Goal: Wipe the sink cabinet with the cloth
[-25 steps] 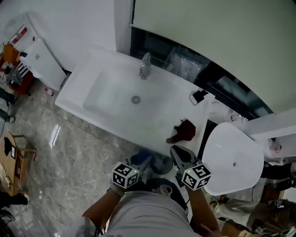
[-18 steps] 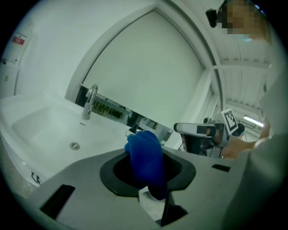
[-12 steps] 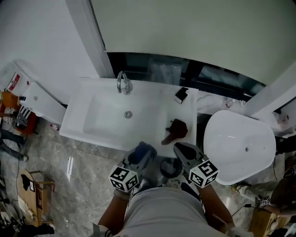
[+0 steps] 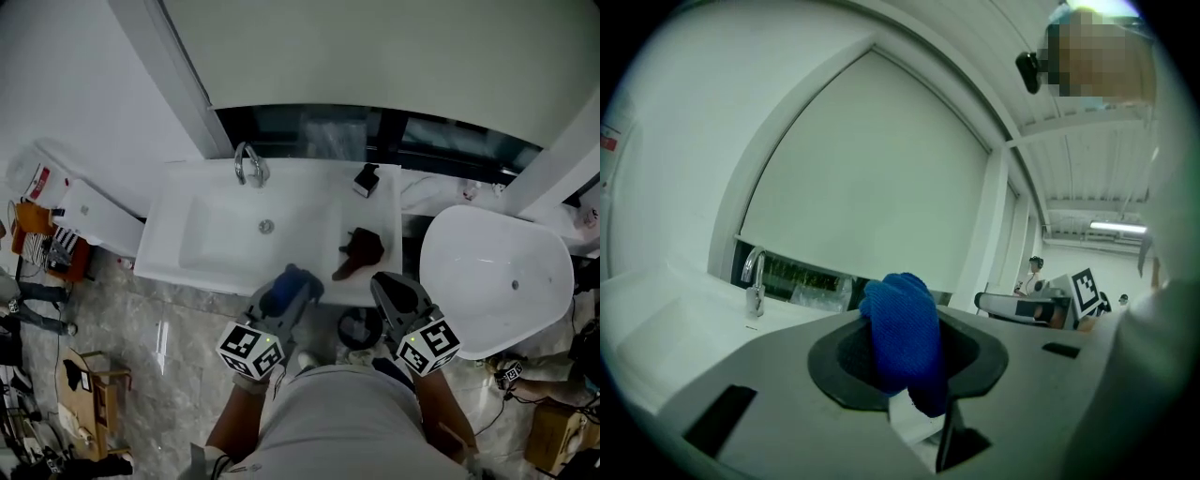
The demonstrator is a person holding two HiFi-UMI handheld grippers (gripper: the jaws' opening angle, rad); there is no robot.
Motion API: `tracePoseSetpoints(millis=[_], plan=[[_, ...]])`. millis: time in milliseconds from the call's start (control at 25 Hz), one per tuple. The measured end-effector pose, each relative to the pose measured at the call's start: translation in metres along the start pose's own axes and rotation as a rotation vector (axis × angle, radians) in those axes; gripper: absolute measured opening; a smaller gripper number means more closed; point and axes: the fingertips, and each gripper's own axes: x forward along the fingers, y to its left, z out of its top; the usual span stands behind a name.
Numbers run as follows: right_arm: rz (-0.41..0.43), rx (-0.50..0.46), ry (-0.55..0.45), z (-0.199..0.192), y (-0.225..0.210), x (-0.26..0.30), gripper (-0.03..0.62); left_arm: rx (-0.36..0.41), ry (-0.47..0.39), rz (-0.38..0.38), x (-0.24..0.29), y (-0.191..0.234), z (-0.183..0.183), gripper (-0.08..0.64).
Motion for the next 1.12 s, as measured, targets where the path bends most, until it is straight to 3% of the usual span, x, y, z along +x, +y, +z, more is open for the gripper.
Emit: tracePoseSetpoints(millis=[240, 680, 1120], plan=[[-0.016, 0.001, -0.028, 0.007, -0.008, -0.007, 0.041, 0.041, -0.002, -0.003, 0.006, -0.008, 0.013, 0.106], [-0.062, 0.013, -0.038, 0.006, -0.026, -0.02, 0.04, 0.042, 0.005, 0.013, 0.009, -0.014, 0.012, 0.106], [-0.053, 0.024, -0.05, 0.005, -0.025, -0.032, 0.04, 0.055, 0.003, 0.041, 0.002, -0.024, 0.013, 0.106]])
